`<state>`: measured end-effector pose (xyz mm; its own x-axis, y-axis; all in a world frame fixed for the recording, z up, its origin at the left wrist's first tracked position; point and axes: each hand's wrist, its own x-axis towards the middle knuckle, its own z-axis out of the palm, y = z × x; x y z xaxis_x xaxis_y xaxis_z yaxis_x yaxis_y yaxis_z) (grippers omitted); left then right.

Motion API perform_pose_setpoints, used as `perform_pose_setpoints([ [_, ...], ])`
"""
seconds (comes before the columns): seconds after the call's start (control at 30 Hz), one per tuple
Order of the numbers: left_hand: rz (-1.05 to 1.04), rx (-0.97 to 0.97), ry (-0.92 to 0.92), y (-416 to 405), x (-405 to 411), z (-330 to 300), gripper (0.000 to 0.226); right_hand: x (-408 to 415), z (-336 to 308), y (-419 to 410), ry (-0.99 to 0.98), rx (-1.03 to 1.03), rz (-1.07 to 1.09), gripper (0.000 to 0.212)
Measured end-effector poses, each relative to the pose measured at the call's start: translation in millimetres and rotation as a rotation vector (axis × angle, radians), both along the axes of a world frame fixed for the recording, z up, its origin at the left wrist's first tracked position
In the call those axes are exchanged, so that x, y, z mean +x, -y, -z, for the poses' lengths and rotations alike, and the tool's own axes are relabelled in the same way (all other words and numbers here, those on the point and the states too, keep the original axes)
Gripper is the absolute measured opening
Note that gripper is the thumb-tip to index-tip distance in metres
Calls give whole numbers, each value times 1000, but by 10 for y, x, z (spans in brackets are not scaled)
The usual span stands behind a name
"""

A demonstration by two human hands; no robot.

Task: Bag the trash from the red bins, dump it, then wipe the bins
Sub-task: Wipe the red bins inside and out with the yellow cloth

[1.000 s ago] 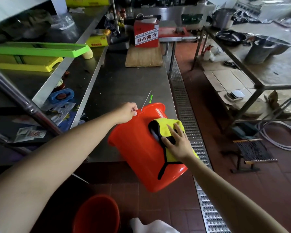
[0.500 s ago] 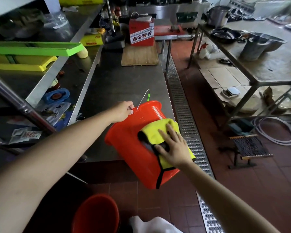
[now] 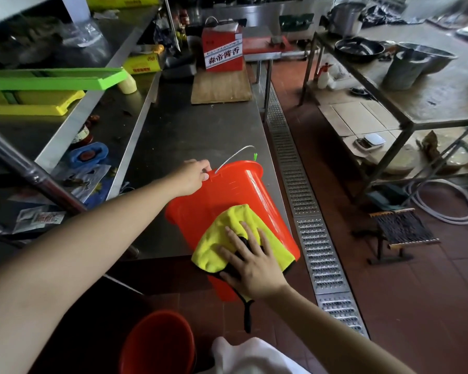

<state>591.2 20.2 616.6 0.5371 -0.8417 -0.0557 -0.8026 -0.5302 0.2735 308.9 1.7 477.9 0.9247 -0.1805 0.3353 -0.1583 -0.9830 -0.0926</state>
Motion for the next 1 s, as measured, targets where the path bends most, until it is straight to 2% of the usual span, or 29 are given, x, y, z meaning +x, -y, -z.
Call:
perform_pose_setpoints([
  [0.13,1,-9,0,32,-29,28,5,-227,-61,386,6,70,118,65],
  [0.3,7,2,1,57,-81,17,10,-294,-140,561,25,251,351,65],
  [0.43,-15,4,4,37,-81,14,8,-327,-177,521,-47,104,407,73],
  [0.5,-24,-5,1,25,-85,24,8,-323,-222,509,-40,38,400,76],
  [0.57,-34,-11,2,17,-96,33,9,-324,-229,509,-14,9,292,75],
  [0.7,-38,-14,8,15,-106,57,9,-352,-206,535,-21,83,128,76],
  [0.8,-27,-10,9,20,-104,62,8,-352,-219,645,-40,161,156,76],
  [0.93,-39,-23,15,59,-159,58,7,-359,-232,858,40,332,263,73],
  [1.0,-61,-29,17,68,-177,63,6,-373,-225,870,62,343,276,72],
])
